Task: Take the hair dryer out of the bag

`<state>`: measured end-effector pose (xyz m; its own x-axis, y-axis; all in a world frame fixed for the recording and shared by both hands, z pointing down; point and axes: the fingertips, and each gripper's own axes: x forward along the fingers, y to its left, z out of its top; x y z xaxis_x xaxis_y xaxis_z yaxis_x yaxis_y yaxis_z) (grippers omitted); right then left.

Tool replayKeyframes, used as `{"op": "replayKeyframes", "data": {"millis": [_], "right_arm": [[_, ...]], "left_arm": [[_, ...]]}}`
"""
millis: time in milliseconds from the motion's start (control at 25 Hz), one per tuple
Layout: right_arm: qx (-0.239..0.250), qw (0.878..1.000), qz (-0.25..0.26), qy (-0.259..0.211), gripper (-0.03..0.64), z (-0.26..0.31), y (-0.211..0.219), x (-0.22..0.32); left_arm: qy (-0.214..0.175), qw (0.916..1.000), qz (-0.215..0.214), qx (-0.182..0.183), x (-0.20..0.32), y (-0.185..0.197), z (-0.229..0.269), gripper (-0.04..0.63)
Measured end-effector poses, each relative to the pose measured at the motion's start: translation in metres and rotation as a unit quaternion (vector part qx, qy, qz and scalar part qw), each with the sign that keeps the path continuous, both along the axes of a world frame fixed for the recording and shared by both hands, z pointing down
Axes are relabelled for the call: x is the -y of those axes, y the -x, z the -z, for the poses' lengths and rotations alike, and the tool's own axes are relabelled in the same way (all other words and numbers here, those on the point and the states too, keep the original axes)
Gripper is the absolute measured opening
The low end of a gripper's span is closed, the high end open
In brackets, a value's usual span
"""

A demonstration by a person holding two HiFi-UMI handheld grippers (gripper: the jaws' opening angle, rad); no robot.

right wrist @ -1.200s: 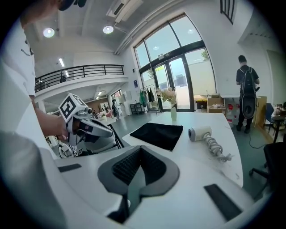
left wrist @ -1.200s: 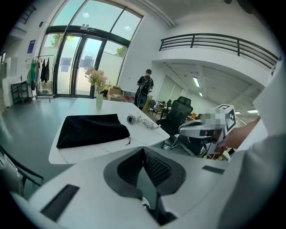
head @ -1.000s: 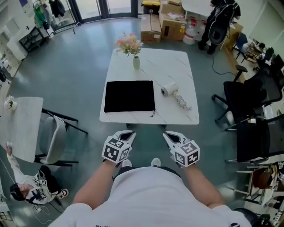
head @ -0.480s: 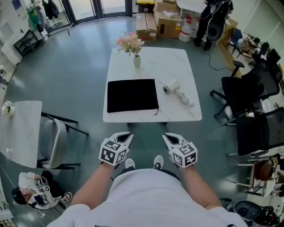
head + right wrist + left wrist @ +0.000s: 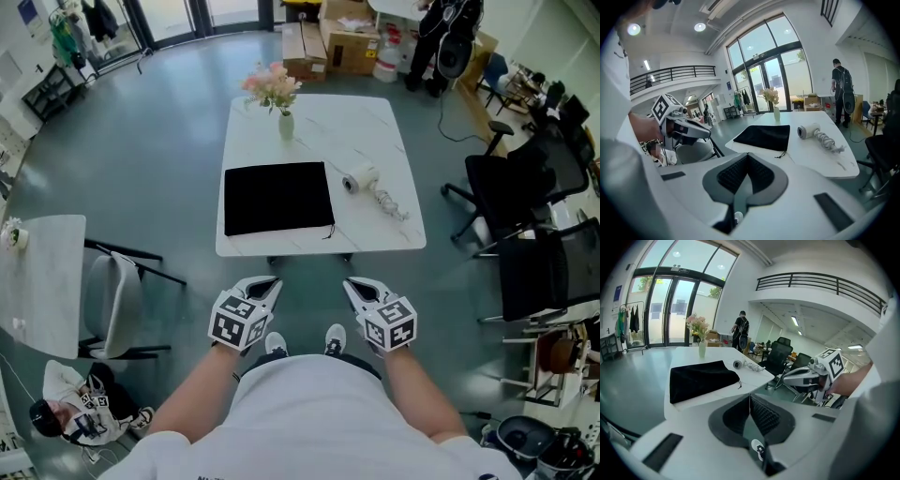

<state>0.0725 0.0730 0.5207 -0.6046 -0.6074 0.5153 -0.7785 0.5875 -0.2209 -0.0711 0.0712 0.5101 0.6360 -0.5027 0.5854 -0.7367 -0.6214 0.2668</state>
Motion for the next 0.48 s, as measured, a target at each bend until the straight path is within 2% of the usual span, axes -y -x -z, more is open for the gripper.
{"op": "replayKeyframes", "data": {"millis": [480], "right_arm": [[-0.003,1.0,0.007,-0.003,0.015,0.005,-0.0021,-0.0046]], "left_arm": [[-0.004,1.0,0.008,-0.003,-0.0002,-0.0024,0.0038,0.018]]}}
